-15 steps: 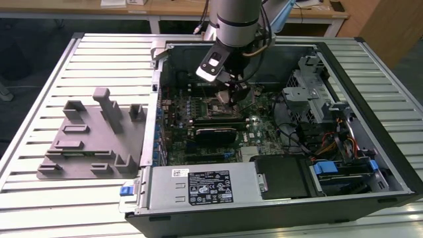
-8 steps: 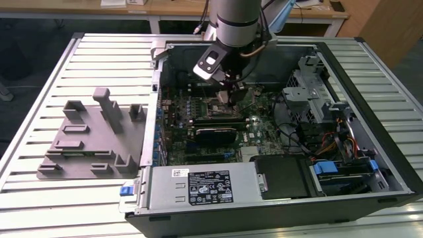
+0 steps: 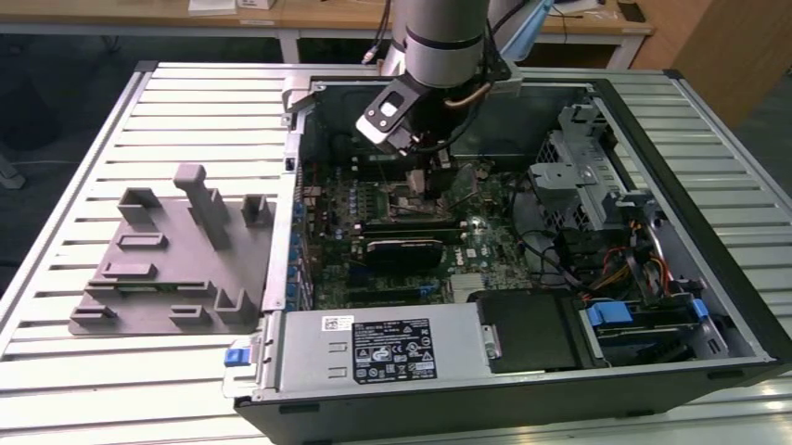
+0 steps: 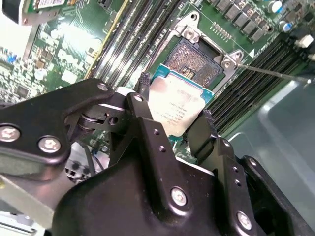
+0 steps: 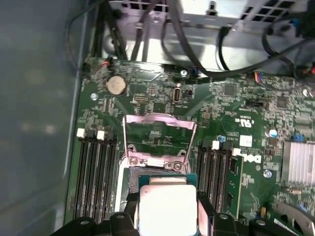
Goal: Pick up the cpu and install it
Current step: 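Place the cpu into insertion slot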
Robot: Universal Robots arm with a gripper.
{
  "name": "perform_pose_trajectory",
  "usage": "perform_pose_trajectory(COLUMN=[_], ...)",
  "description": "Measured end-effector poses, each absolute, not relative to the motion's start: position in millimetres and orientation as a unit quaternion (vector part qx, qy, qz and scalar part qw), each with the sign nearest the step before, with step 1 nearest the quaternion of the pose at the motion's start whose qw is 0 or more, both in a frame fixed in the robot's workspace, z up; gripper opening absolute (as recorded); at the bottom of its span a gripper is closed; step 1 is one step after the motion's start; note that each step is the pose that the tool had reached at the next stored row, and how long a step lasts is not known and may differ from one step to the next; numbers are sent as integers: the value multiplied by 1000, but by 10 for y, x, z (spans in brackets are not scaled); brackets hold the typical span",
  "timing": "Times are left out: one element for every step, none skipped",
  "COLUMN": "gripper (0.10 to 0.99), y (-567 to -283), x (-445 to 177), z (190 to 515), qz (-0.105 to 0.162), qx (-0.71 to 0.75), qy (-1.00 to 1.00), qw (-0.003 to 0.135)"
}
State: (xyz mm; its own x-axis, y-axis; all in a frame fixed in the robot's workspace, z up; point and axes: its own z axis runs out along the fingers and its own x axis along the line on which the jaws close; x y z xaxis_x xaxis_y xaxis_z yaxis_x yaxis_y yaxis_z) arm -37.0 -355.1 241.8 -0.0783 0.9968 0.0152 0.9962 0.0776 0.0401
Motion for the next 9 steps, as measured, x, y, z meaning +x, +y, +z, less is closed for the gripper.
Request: perform_pose_trajectory(gripper=[545, 545, 545, 545, 545, 545, 545, 545, 545], y=[-3551, -3551, -3551, -3551, -3551, -3551, -3551, -3551, -3551], x=[-370, -370, -370, -370, -370, -370, -370, -370, -370], z=[2418, 2418, 2418, 2417, 2417, 2417, 2417, 2416, 2416], qz=[20, 20, 20, 20, 20, 20, 19, 19, 19], qx=[684, 690, 695, 701, 707, 712, 718, 724, 729], qy=[729, 724, 718, 713, 707, 702, 696, 690, 684], qw=[8, 8, 9, 9, 9, 9, 9, 9, 9])
